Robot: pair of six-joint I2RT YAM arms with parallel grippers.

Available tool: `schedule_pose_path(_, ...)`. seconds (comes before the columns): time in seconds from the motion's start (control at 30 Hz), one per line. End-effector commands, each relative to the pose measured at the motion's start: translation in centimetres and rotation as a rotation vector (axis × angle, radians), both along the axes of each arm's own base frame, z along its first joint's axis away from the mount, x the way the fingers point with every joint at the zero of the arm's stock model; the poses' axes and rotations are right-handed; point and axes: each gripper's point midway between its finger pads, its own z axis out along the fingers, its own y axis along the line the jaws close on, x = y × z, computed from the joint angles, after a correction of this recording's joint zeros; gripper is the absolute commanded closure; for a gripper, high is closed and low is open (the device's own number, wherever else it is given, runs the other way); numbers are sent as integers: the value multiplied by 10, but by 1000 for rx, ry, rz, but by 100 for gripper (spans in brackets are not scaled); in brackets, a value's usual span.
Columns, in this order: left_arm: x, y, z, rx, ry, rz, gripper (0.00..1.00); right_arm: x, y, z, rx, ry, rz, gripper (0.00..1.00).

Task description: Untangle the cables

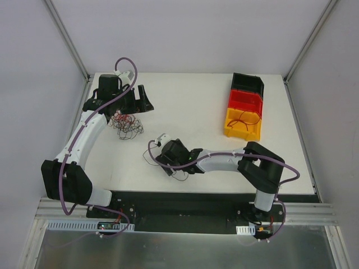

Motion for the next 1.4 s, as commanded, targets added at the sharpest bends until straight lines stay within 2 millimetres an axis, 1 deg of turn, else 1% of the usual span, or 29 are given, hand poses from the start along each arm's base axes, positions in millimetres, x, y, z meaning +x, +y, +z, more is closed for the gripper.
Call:
schedule_pose_path(0.0,3,3,6,-1,-34,11,15,5,-16,-7,-170,-51,-10,22)
schedule_pose_path(0.03,3,3,5,-4,-28,8,15,5,-18,-8,-176,-53,-13,31)
schedule_pose_path(0.1,2,0,6,-20,-23,-3,15,6,-17,-5,-166,-64,-13,57)
schedule_pose_path(0.17,1,-1,7,-23,-26,-8,15,8,-15,1,-137,-74,-15,76)
schedule_pose_path(0.27,2,0,6,-16,-26,0,15,7,-12,15,-77,-79,-17,98)
schedule_pose_path(0.3,2,-1,6,-19,-25,-3,15,7,-10,22,-46,-85,-19,100)
schedule_pose_path(0.33,2,-1,5,-21,-22,-3,15,8,-11,29,-24,-95,-25,100)
schedule_pose_path(0.47,1,-3,6,-31,-17,-10,15,19,-17,70,78,-136,-67,100)
schedule_pose_path(0.57,1,-4,7,-38,-19,-14,15,33,-31,105,175,-158,-118,100)
schedule_pose_path(0.67,0,-4,7,-39,-17,-14,15,47,-48,136,273,-164,-171,100)
schedule_pose_path(0.73,1,-5,6,-44,-12,-17,15,55,-63,160,338,-183,-209,100)
schedule_pose_path(0.83,1,-6,7,-49,-10,-18,15,68,-86,187,392,-218,-259,100)
schedule_pose_path(0.87,0,-6,7,-50,-10,-18,15,73,-97,195,395,-231,-292,100)
schedule_pose_path(0.9,0,-6,6,-52,-6,-18,15,78,-108,209,411,-250,-330,100)
schedule_pose_path(0.97,0,-7,5,-58,-1,-22,15,91,-134,227,420,-284,-405,100)
schedule_pose_path(1.03,0,-10,5,-69,3,-30,15,102,-157,252,437,-332,-464,100)
schedule_pose_path(1.13,-1,-11,5,-79,6,-34,16,112,-184,289,476,-401,-523,100)
schedule_pose_path(1.2,-1,-12,5,-85,9,-39,15,118,-195,317,519,-428,-541,100)
schedule_pose_path(1.27,-1,-13,5,-89,11,-43,15,124,-202,340,557,-448,-548,100)
schedule_pose_path(1.33,-1,-14,5,-92,11,-47,16,126,-198,358,583,-452,-518,100)
schedule_pose_path(1.37,-1,-14,5,-92,11,-47,15,126,-193,363,588,-447,-495,100)
